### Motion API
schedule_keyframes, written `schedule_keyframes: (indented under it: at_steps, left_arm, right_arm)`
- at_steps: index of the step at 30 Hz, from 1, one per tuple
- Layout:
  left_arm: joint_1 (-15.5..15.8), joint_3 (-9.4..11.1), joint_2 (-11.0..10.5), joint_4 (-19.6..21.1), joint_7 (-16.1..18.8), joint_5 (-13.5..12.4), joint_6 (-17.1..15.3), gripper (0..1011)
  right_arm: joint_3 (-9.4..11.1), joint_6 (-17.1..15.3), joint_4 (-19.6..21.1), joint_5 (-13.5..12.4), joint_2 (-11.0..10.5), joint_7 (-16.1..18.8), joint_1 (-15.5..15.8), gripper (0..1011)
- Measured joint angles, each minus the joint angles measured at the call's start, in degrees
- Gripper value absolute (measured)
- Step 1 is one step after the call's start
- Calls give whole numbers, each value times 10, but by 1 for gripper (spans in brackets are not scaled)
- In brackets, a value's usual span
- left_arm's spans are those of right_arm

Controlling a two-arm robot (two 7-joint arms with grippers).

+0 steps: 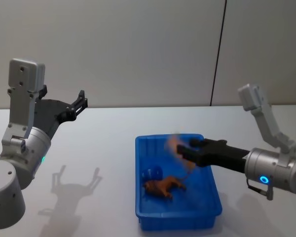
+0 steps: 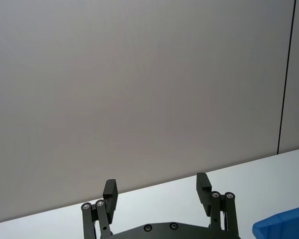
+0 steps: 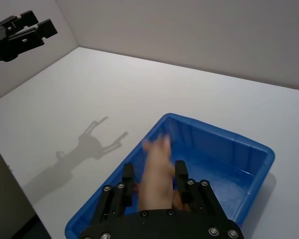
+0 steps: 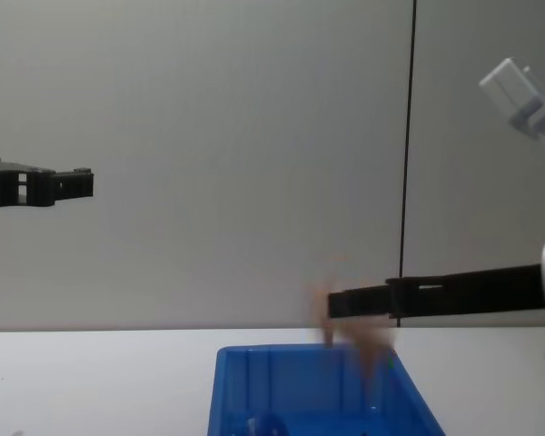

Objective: Pick up the two dolls from the table and place them into the box.

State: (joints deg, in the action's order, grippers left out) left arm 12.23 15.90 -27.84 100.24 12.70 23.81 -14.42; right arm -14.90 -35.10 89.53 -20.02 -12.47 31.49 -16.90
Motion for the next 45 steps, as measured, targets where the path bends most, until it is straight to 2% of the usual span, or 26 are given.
schedule_keyframes:
  at_steps: [2, 5, 8, 19, 24, 30, 37, 45]
  left_arm:
    - [0, 0, 0, 0, 0, 0, 0, 1003]
    - [0, 0, 0, 0, 0, 0, 0, 1003]
    - [0, 0, 0, 0, 0, 0, 0, 1003]
    - [0, 0, 0, 0, 0, 0, 0, 1003]
    - [0, 0, 0, 0, 0, 0, 0, 1003]
    - [0, 0, 0, 0, 0, 0, 0, 1003]
    - [0, 0, 0, 0, 0, 0, 0, 1003]
    - [0, 0, 0, 0, 0, 0, 0, 1003]
  right_arm:
    - [-2, -5, -3, -1, 2, 7, -3, 539]
    - [-4, -8, -5, -2, 4, 13, -6, 599]
    - [-6, -13, -9, -4, 6, 20, -10, 741]
    - [-8, -14, -12, -7, 7, 28, -14, 1001]
    - [-4, 4, -8, -15, 3, 22, -12, 1001]
    - [6, 38, -1, -40, -3, 9, -4, 1001]
    - [20, 81, 8, -84, -11, -8, 8, 1001]
    - [37, 137, 20, -146, -20, -27, 25, 1001]
